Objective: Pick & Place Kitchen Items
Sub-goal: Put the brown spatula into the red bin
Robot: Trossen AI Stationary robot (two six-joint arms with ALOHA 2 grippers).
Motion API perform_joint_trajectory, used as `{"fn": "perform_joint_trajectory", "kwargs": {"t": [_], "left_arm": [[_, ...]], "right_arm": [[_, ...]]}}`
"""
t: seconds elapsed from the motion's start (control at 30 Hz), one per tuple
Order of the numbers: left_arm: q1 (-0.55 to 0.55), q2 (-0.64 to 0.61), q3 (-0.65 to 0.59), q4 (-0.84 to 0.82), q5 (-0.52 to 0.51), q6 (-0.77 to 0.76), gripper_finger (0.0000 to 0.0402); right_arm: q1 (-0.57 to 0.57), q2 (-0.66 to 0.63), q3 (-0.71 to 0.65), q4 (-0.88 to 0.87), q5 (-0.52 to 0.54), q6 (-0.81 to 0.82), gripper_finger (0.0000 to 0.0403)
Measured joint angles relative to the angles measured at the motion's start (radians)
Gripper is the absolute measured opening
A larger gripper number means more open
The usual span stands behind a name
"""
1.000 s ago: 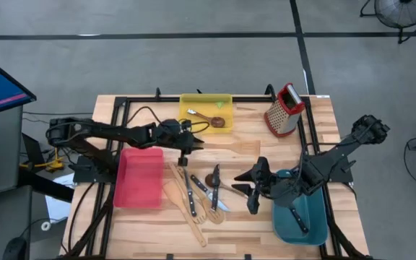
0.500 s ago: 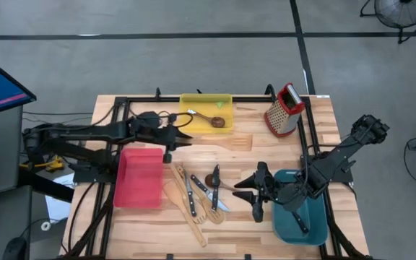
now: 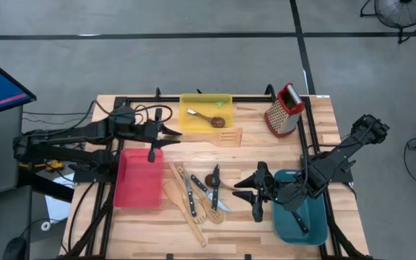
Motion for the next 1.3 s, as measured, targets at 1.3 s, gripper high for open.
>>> {"fn": "perform_joint_trajectory", "kwargs": {"t": [1.3], "left_arm": [[-0.009,-0.066,0.0,0.643,0.302,-0.446,0.0066]], "right_arm": [[-0.362,0.0,0.0,0.69,-0.053,-0.827,0.0247]]}}
